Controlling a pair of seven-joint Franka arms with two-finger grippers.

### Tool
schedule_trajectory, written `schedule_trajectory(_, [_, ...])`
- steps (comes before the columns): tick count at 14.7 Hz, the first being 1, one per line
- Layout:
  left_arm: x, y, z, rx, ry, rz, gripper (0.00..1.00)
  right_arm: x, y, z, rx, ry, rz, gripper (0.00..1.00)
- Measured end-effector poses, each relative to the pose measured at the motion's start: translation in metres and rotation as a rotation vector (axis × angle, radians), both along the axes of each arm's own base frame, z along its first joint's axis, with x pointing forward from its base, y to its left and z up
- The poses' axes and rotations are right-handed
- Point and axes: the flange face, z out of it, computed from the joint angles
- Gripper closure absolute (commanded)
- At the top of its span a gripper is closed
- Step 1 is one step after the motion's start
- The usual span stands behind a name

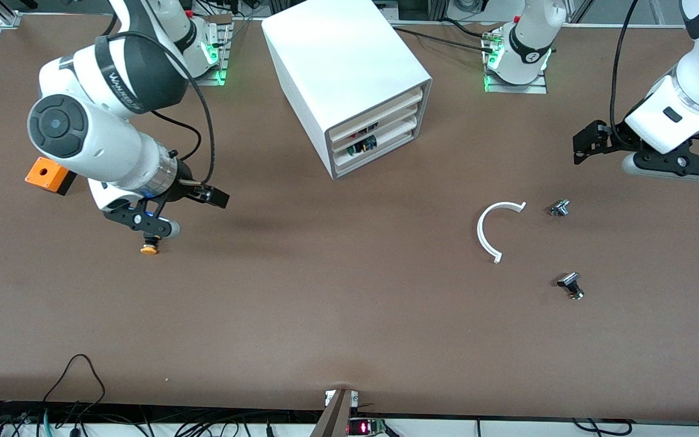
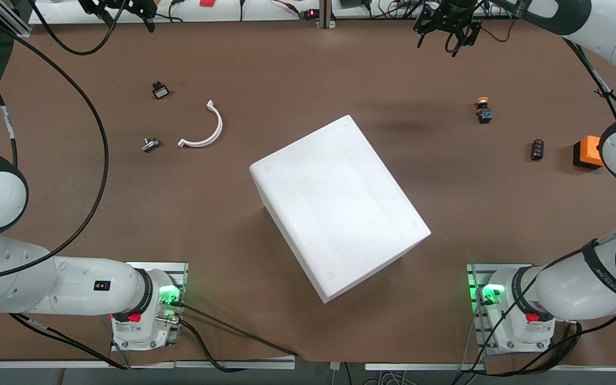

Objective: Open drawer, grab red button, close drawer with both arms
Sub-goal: 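Reach the left gripper to the white cabinet's drawer handle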

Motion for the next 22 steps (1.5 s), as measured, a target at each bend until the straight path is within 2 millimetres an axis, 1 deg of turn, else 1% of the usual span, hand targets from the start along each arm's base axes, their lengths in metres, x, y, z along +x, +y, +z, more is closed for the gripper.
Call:
schedule_trajectory(1, [-0.003,-0.005,-0.004,-0.016,0.035,-0.006,0.0,-0.001,0.005,-0.002,-0.002,0.002,-0.016,0.01])
schedule_trajectory(2, [-0.008,-0.015,-0.01,-0.046,0.086,-0.017,0.0,-0.002,0.009,-0.005,-0.005,0.006,-0.029,0.01])
schedule_trajectory(3, [-0.012,-0.029,-0.019,-0.085,0.14,-0.034,0.0,-0.003,0.014,-0.007,-0.008,0.01,-0.037,0.01])
schedule_trajectory(6, [-0.017,-0.083,-0.052,-0.2,0.272,-0.106,0.0,-0.005,0.023,-0.012,-0.011,0.015,-0.043,0.01])
schedule_trajectory(9, [-0.017,-0.13,-0.094,-0.314,0.398,-0.158,0.0,-0.006,0.024,-0.011,-0.015,0.017,-0.075,0.01])
schedule_trajectory(10, [-0.016,-0.143,-0.111,-0.351,0.441,-0.174,0.0,-0.006,0.025,-0.011,-0.017,0.018,-0.093,0.01])
schedule_trajectory(12, [-0.016,-0.163,-0.145,-0.398,0.517,-0.215,0.0,-0.008,0.03,-0.011,-0.02,0.019,-0.114,0.01])
schedule_trajectory(13, [-0.016,-0.169,-0.161,-0.412,0.544,-0.243,0.0,-0.008,0.032,-0.011,-0.02,0.015,-0.126,0.01])
schedule_trajectory(15, [-0.013,-0.173,-0.188,-0.455,0.545,-0.322,0.0,-0.008,0.034,-0.011,-0.021,0.013,-0.156,0.01])
schedule_trajectory(17, [-0.004,-0.17,-0.216,-0.539,0.519,-0.392,0.0,-0.009,0.038,-0.011,-0.022,0.01,-0.188,0.01])
schedule_trajectory(19, [0.002,-0.161,-0.249,-0.649,0.5,-0.392,0.0,-0.009,0.045,-0.012,-0.027,0.005,-0.204,0.01])
schedule_trajectory(20, [0.0,-0.157,-0.266,-0.706,0.491,-0.376,0.0,-0.008,0.048,-0.012,-0.028,-0.001,-0.214,0.01])
schedule_trajectory(22, [-0.012,-0.157,-0.297,-0.81,0.485,-0.359,0.0,-0.008,0.058,-0.009,-0.023,-0.013,-0.241,0.01])
